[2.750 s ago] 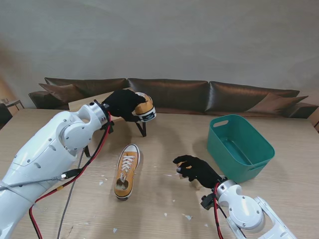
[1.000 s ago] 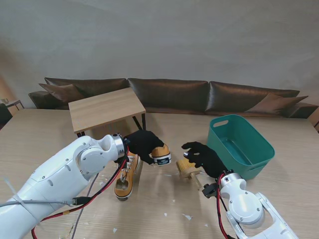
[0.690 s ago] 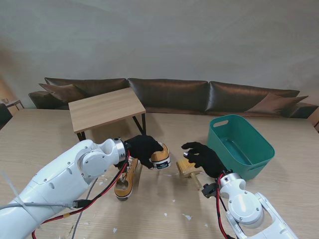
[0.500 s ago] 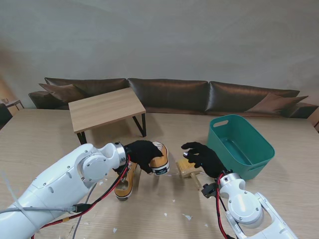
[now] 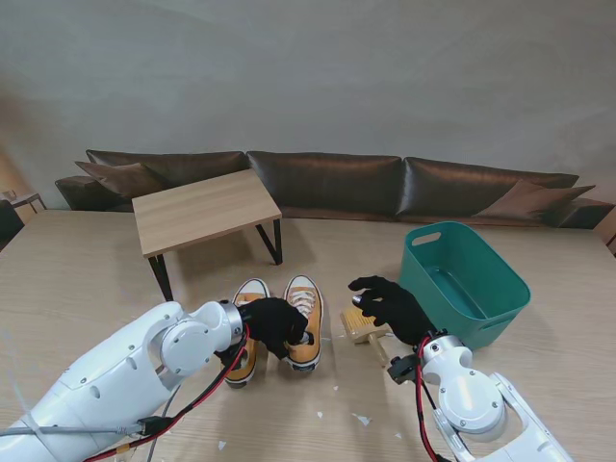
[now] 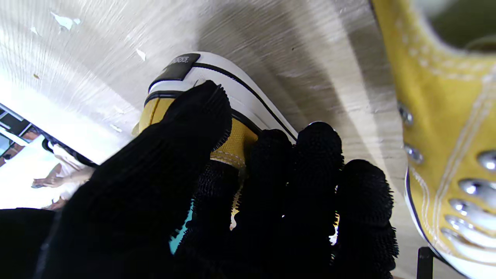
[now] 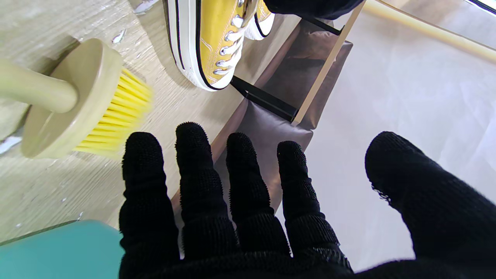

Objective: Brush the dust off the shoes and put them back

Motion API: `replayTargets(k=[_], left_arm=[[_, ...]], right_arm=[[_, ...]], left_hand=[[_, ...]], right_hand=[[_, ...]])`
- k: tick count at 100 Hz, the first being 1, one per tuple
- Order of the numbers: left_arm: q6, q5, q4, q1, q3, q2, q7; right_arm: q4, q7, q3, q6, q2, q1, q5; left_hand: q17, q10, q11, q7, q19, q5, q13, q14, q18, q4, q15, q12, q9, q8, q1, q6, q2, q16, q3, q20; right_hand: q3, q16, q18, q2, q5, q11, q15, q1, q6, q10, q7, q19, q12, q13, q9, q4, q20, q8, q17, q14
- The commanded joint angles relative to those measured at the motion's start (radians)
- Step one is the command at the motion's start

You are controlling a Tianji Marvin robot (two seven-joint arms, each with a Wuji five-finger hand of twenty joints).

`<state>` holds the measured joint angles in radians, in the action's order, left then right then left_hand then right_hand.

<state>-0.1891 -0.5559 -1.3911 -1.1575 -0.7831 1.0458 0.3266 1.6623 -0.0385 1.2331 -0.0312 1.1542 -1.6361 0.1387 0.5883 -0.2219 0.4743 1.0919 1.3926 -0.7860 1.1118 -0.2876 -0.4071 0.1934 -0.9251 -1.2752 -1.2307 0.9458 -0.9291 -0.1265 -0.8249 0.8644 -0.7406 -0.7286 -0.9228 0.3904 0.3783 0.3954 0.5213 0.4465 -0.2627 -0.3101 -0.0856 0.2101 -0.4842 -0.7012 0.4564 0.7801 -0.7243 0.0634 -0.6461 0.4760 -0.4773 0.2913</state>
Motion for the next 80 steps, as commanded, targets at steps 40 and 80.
replayTargets(k=[40,80], left_arm=[[0.024,0.010,0.001,-0.017,-0.019,-0.003,0.036],[0.004,-0.099,-0.099,-0.084,-0.130,-0.019,0.049]], right_arm=[[-0.004,0.019,-0.008,0.002,0.004,-0.001,-0.005],[-0.004,0.023,-0.011,0.001,0.003,-0.003,-0.004]], left_hand=[[-0.076,0.001,-0.046,-0.192,0.077,-0.036,-0.085,-0.028,0.004,-0.023,-0.077,0.027,0.056,-0.255,-0.042,0.011,0.116,0.020,0.039,-0.068],[-0.144,-0.049,-0.112,-0.479,0.035,-0.039,-0.175,-0.044,0.018,-0.013,-0.012,0.485,0.230,-0.313,0.047,0.021,0.129,-0.015,0.033,-0.074]], right_hand=[[0.004,0.015,0.021,-0.027,0.008,0.009,-0.014,0.024,0.002,0.017,0.000,-0.031,-0.004,0.023,-0.011,-0.003,0.016,-0.025,0.140,0.007],[0.000,0.015,0.021,-0.025,0.010,0.009,-0.015,0.022,0.001,0.019,0.000,-0.034,-0.004,0.024,-0.010,-0.003,0.019,-0.026,0.140,0.007]])
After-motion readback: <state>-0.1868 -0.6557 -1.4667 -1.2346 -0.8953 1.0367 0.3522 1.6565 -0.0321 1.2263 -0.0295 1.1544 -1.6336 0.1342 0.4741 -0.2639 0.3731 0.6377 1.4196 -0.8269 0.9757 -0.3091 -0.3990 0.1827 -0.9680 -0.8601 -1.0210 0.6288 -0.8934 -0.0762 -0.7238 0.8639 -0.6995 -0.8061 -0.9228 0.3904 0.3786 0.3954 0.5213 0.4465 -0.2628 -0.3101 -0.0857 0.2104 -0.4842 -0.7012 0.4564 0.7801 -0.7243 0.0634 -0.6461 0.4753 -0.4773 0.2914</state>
